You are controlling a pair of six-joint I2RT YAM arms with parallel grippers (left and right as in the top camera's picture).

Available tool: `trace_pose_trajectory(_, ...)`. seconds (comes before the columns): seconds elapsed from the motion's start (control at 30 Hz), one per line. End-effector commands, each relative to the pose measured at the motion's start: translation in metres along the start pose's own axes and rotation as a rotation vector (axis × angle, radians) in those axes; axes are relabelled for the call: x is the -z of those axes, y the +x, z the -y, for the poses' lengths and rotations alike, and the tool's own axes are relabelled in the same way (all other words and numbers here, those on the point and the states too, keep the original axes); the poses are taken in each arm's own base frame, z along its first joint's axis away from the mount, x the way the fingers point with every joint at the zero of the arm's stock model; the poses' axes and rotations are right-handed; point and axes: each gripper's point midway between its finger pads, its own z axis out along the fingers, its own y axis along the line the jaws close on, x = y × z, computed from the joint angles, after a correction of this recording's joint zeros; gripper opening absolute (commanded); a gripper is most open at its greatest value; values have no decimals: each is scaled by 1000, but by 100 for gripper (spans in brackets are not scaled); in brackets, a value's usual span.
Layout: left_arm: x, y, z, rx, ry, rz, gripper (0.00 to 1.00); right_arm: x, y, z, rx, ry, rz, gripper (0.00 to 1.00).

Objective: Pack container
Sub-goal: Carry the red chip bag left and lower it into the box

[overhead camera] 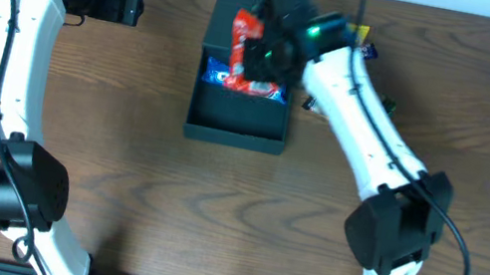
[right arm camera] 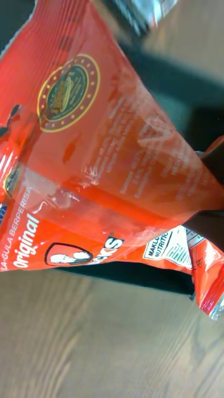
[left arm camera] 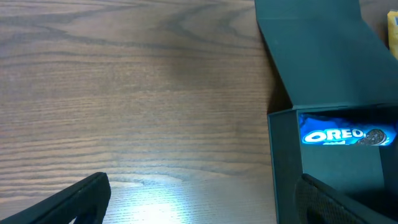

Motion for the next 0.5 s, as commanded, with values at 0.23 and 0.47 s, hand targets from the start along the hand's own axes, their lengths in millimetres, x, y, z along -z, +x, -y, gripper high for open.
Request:
trace_pose_trajectory(0.23, -2, 2, -3, 16, -1, -7, 95, -54, 39, -21, -75, 26, -85, 1)
trace_pose_trajectory(0.47, -2, 2, -4, 18, -1, -9, 95, -84, 49, -19, -52, 57, -116, 1)
